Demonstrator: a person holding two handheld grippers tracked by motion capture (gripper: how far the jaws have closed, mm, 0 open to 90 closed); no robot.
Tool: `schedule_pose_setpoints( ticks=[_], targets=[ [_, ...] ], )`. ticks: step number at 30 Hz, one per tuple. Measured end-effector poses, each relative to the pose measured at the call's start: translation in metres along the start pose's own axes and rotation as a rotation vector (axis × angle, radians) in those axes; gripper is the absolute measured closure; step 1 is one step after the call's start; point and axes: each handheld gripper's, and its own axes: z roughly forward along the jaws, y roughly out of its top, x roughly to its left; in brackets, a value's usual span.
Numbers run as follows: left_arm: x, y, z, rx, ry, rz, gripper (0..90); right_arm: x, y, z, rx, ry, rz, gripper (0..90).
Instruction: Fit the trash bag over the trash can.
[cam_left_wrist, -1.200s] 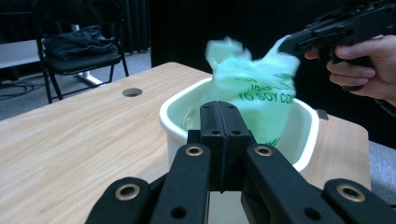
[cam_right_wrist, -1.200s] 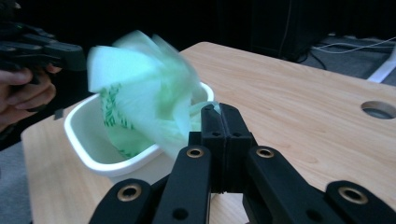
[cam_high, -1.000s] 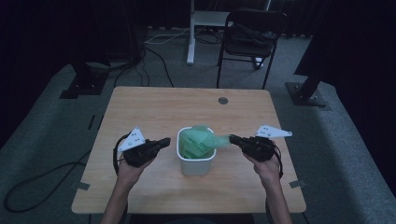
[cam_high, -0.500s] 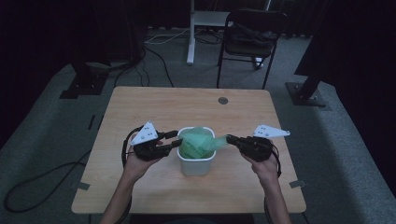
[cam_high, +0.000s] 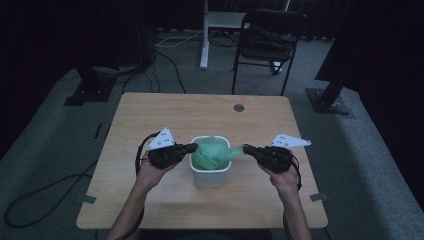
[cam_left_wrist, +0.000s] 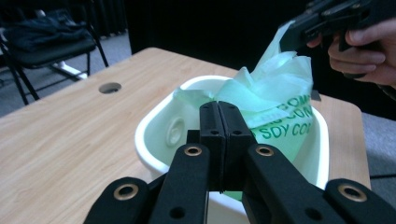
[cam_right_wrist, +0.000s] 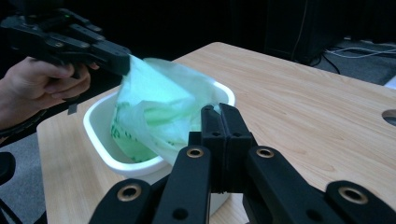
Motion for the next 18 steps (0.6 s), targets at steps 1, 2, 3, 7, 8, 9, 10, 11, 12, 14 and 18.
schedule_pose_setpoints(
  ticks=[1,2,3,7,8,9,10,11,12,14,18],
  targets=[
    [0.000,0.000,-0.002,-0.007,0.004,-0.001,90.0,-0.001,0.000,-0.001,0.000,-0.002,0.002,90.0],
    [0.000,-0.001,-0.006,-0.019,0.014,-0.005,90.0,-0.001,-0.001,-0.001,-0.002,-0.005,0.004,90.0],
    [0.001,-0.002,-0.010,-0.030,0.016,-0.008,90.0,-0.001,-0.001,-0.003,-0.001,-0.010,0.006,90.0],
    [-0.001,-0.006,-0.019,-0.062,0.013,-0.021,90.0,-0.002,-0.002,-0.006,-0.005,-0.003,0.014,90.0],
    [-0.003,-0.008,-0.020,-0.062,0.013,-0.020,90.0,-0.001,-0.002,-0.005,-0.002,-0.001,0.011,90.0],
    [-0.004,-0.010,-0.020,-0.064,0.013,-0.021,90.0,0.000,-0.002,-0.005,0.001,-0.005,0.005,90.0],
    [-0.004,-0.012,-0.021,-0.067,0.011,-0.027,90.0,0.001,-0.001,-0.004,0.004,-0.005,0.003,90.0],
    [-0.004,-0.014,-0.022,-0.069,0.007,-0.032,90.0,0.001,-0.001,-0.004,0.004,-0.003,0.002,90.0],
    [-0.004,-0.017,-0.023,-0.072,0.004,-0.043,90.0,0.002,-0.001,-0.004,0.004,-0.001,0.002,90.0],
    [-0.004,-0.022,-0.025,-0.070,0.004,-0.055,90.0,0.003,-0.002,-0.003,0.010,0.007,0.002,89.6],
    [-0.006,-0.033,-0.028,-0.066,-0.002,-0.069,90.0,0.006,-0.008,0.002,0.043,0.013,0.005,89.0]
  ],
)
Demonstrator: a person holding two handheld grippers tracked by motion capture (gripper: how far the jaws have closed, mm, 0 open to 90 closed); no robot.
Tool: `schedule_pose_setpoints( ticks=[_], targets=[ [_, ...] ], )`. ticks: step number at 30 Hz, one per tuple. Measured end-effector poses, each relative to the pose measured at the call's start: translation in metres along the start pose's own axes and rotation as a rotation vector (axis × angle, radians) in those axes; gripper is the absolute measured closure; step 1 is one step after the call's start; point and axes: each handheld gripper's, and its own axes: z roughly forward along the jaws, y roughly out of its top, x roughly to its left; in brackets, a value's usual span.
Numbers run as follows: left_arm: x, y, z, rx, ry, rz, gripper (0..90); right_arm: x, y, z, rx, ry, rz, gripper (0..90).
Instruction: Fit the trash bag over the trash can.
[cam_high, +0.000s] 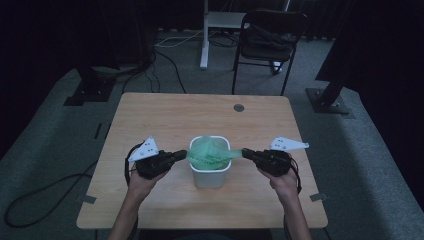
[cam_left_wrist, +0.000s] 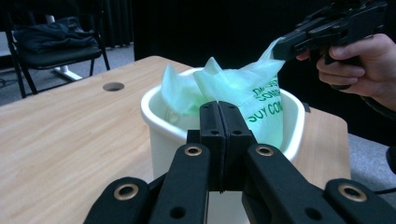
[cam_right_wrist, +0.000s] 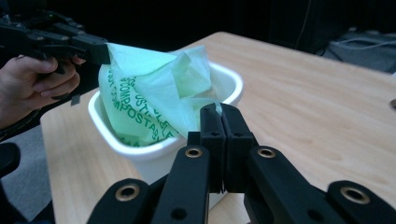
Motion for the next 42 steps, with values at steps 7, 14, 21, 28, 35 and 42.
schedule_pose_setpoints(
  ticks=[7,14,21,28,35,42],
  targets=[
    [-0.001,-0.013,-0.003,0.009,-0.012,-0.023,90.0,0.002,-0.014,0.006,0.033,0.017,0.019,87.4],
    [-0.005,-0.017,-0.007,0.019,-0.018,-0.020,90.0,0.004,-0.019,0.002,0.055,0.031,0.022,82.6],
    [-0.004,-0.018,-0.006,0.018,-0.015,-0.020,90.0,0.002,-0.010,-0.003,0.006,0.064,0.036,62.3],
    [-0.005,-0.018,-0.006,0.022,-0.009,-0.015,90.0,0.003,0.010,0.003,-0.036,0.090,0.054,58.3],
    [-0.005,-0.017,-0.006,0.023,-0.006,-0.010,90.0,0.007,0.022,0.005,-0.077,0.094,0.054,55.4],
    [-0.006,-0.017,-0.006,0.024,-0.003,-0.007,90.0,0.004,0.037,0.010,-0.081,0.039,0.071,56.5]
  ],
)
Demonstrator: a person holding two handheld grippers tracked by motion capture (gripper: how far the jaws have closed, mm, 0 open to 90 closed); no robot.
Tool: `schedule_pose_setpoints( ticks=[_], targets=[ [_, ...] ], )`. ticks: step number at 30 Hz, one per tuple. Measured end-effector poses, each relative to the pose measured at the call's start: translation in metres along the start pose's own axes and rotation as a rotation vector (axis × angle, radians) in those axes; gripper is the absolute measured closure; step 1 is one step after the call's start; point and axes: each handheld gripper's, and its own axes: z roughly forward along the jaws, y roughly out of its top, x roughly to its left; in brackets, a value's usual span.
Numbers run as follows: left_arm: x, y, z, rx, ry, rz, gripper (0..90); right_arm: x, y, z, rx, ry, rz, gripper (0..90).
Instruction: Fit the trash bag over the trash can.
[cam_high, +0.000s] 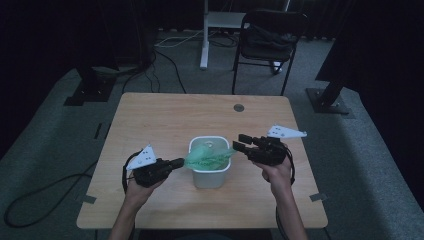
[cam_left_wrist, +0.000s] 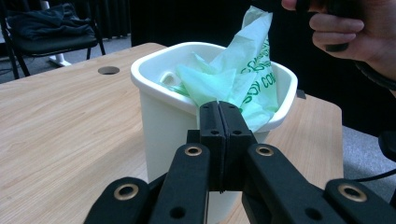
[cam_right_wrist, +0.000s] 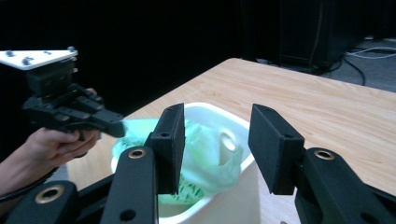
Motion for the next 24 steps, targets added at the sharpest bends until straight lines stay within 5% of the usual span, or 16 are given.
schedule_pose_setpoints(
  ticks=[6,13,18,20,24],
  targets=[
    [0.000,0.000,0.000,-0.002,0.002,0.000,90.0,-0.006,-0.001,0.008,0.042,-0.037,0.014,57.1],
    [0.000,0.000,-0.001,0.001,0.002,0.002,90.0,-0.010,-0.016,0.016,0.118,-0.014,0.035,56.2],
    [0.000,0.001,-0.001,-0.002,0.003,0.001,90.0,-0.009,-0.025,0.019,0.158,0.044,0.040,76.1],
    [0.000,0.001,-0.002,-0.003,0.003,0.003,90.0,-0.006,-0.027,0.019,0.170,0.033,0.027,86.4],
    [0.000,0.002,-0.003,-0.005,0.004,0.003,90.0,-0.001,-0.028,0.018,0.175,0.031,0.001,89.7]
  ],
)
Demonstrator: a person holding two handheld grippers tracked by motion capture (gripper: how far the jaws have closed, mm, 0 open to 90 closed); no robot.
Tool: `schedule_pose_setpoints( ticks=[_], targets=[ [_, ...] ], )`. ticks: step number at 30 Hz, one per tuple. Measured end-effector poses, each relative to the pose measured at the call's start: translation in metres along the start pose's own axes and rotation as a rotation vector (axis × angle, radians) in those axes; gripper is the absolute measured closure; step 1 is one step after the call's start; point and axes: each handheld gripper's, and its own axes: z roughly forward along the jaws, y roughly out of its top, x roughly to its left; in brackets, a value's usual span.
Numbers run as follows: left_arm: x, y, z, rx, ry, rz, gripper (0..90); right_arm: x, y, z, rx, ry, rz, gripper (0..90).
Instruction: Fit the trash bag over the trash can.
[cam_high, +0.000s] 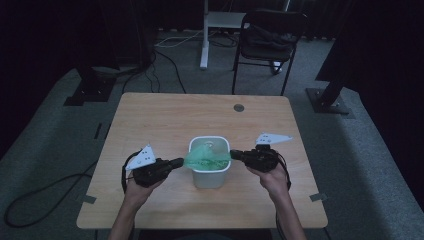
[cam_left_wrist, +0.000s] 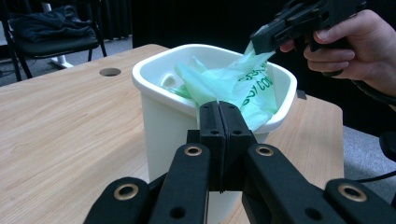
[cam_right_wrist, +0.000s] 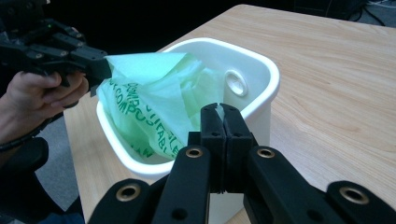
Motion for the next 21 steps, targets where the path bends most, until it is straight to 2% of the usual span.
schedule_pose_setpoints(
  ticks=[5,12,14,21],
  targets=[
    [-0.001,0.004,-0.003,-0.015,-0.006,0.005,86.9,0.010,0.006,-0.008,-0.031,-0.007,-0.038,89.9],
    [-0.003,0.010,-0.004,-0.038,-0.015,0.005,70.3,0.023,0.013,-0.015,-0.052,0.008,-0.090,89.8],
    [-0.003,0.013,-0.003,-0.044,-0.025,0.010,68.8,0.027,0.014,-0.016,-0.056,0.012,-0.104,89.8],
    [-0.004,0.025,-0.002,-0.052,-0.022,0.036,63.2,0.035,0.019,-0.021,-0.072,0.026,-0.137,89.8]
  ],
)
